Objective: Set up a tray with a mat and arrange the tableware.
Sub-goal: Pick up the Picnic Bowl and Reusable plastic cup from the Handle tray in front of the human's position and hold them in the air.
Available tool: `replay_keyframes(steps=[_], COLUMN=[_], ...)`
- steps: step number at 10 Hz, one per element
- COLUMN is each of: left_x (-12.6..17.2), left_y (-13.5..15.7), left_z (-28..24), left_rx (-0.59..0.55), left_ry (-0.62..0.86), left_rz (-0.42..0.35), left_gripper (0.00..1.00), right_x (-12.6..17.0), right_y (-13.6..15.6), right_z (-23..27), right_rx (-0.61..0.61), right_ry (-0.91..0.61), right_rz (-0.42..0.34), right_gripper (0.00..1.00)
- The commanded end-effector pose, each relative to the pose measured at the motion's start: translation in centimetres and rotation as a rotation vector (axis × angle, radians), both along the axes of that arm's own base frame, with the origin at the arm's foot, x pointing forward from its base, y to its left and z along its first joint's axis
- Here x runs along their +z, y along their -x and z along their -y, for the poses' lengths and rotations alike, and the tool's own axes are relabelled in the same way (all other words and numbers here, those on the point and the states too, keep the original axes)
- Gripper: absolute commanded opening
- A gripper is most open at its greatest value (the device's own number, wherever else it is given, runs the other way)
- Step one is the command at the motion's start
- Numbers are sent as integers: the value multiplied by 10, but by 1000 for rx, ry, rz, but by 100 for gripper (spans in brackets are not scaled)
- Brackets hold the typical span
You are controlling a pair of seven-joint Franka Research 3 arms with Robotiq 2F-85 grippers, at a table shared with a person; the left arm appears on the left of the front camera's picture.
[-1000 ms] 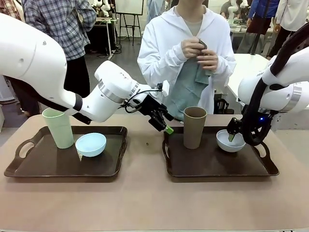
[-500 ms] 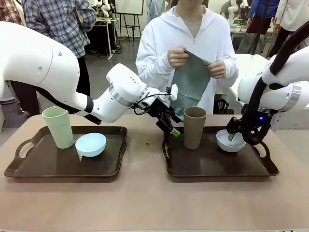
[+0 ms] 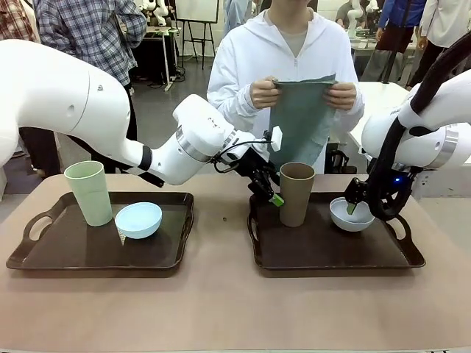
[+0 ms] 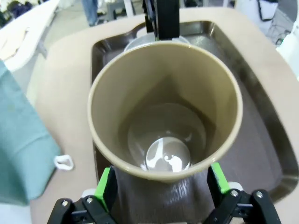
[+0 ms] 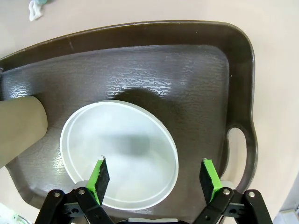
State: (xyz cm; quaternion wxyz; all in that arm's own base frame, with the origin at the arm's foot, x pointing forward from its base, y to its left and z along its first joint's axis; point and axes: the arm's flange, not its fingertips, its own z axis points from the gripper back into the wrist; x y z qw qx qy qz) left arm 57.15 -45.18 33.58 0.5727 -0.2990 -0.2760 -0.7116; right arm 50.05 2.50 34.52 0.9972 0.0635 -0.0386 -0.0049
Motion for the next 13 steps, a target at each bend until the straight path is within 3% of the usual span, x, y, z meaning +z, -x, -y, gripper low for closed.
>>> replay_keyframes(steps=[1, 9, 10, 11, 12, 13], left_x=[3, -5, -4, -4, -4, -4], left_y=[-3, 1, 1, 0, 0, 0], left_z=[10, 24, 24, 24, 24, 23], left_rx=[0, -19, -24, -27, -26, -27], left_ry=[2, 5, 9, 12, 13, 14], left_rz=[-20, -35, -36, -39, -41, -42], left_gripper=[100, 100, 53, 42, 0, 37], right_x=[-2, -3, -3, -3, -3, -3], right_y=[-5, -8, -9, -9, -9, -10], right_z=[2, 0, -1, 0, -1, 0], right_rx=[5, 12, 36, 39, 41, 38], right_ry=[-36, -49, -52, -53, -53, -55], right_rz=[2, 3, 12, 9, 8, 7], right_gripper=[100, 100, 57, 41, 0, 0])
